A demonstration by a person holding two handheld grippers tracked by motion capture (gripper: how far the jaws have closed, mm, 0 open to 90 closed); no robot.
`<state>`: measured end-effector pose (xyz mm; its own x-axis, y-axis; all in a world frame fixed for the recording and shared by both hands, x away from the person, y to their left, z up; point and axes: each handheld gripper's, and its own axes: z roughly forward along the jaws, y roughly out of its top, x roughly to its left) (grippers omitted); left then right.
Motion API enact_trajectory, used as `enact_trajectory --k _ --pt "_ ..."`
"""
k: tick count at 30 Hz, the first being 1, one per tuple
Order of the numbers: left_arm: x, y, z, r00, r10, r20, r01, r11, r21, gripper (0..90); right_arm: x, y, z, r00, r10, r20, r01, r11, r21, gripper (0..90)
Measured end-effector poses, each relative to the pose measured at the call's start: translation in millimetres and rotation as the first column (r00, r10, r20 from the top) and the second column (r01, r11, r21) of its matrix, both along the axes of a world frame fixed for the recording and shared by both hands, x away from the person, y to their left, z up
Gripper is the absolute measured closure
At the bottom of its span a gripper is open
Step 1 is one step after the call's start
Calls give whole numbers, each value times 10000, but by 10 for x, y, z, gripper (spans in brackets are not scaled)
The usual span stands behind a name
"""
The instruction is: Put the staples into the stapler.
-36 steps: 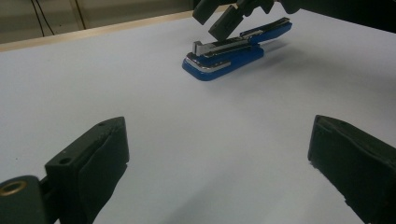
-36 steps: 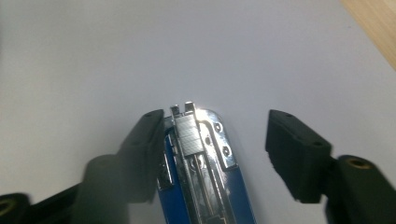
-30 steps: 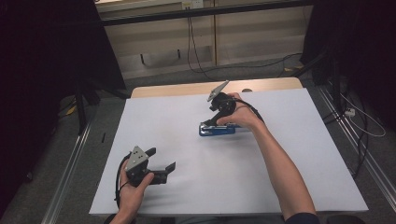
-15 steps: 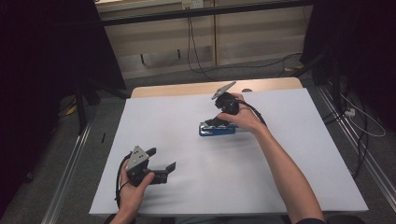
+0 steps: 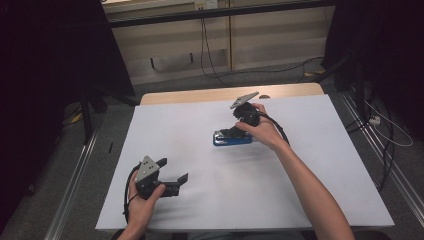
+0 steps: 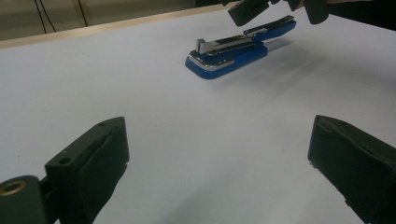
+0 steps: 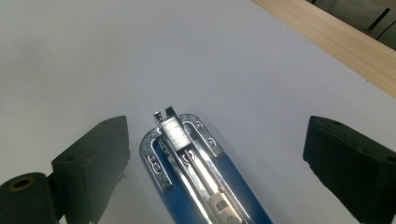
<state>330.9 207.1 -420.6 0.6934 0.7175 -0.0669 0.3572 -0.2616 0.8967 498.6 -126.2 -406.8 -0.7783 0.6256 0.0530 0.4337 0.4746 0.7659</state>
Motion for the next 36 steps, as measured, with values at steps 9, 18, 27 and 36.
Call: enact_trajectory --k 9,18,27,36 --pt "-3 5 4 10000 28 29 -28 10000 -46 54 -131 -111 1 9973 -722 119 719 9971 233 69" --pt "-2 -8 -3 10000 25 -2 -25 10000 1 54 -245 -278 -21 9906 -1342 273 1328 9900 478 68" --pt "2 -6 -3 10000 70 34 -70 10000 -26 54 -376 -385 -23 9827 -1787 491 1757 9826 599 68" --pt "20 -23 -13 9999 108 -37 -108 9999 -36 54 -546 -564 -57 9644 -2576 605 2510 9629 990 65"
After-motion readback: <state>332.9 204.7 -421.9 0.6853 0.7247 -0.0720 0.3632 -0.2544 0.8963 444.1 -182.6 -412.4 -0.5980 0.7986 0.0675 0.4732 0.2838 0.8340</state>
